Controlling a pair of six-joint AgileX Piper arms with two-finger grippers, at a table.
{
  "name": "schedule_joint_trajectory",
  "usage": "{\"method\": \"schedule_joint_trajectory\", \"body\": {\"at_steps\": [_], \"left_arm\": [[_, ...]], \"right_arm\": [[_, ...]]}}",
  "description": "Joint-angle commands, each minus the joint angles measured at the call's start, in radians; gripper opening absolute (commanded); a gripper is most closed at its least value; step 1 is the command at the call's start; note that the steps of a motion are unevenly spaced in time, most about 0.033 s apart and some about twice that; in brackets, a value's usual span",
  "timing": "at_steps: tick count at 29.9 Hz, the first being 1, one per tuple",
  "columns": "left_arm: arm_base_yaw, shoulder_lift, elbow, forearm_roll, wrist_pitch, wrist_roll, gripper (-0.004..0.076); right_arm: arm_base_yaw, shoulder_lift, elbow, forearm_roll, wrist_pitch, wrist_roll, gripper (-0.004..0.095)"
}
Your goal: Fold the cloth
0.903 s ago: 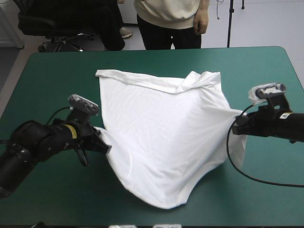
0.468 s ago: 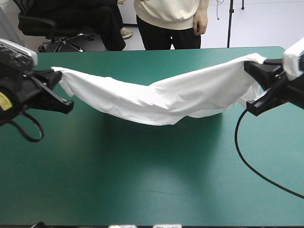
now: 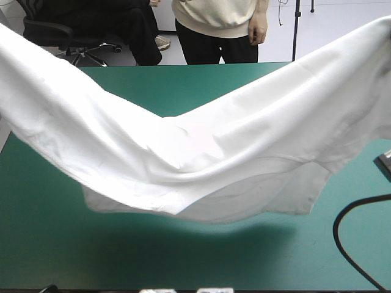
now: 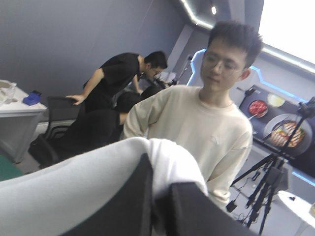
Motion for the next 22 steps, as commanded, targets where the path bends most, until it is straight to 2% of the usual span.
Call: {"method": "schedule_joint_trajectory", "body": {"at_steps": [1,4,7,9,11,17,22], "left_arm": [[-0.003,0.002,-0.036,0.05,-0.129,-0.01,-0.0017],[-0.003,0.026,-0.027,0.099,-0.1,-0.039,-0.0017],[-0.003,0.064,0.019,0.22,-0.006,-0.1,-0.0017],[-0.003,0.101,0.075,0.32,0.056,-0.166,-0.0017],[-0.003,0.136,0.141,0.403,0.073,-0.241,-0.0017],[-0.003,0.274,0.324,0.527,-0.023,-0.397,-0.0017],[0.063,0.445,0.361,0.517,-0.106,-0.487,-0.0017]], "right_arm": [[0.001,0.021,-0.044,-0.058,-0.096,0.035,-0.0017],[0.001,0.054,-0.044,-0.07,-0.061,0.068,-0.0017],[0.001,0.105,-0.044,-0.068,-0.006,0.089,-0.0017],[0.001,0.157,-0.037,-0.066,0.026,0.099,-0.0017],[0.001,0.199,-0.011,-0.064,0.041,0.103,-0.0017],[0.001,0.357,0.103,-0.044,0.048,0.106,-0.0017],[0.001,0.511,0.179,-0.044,0.047,0.073,-0.0017]]}}
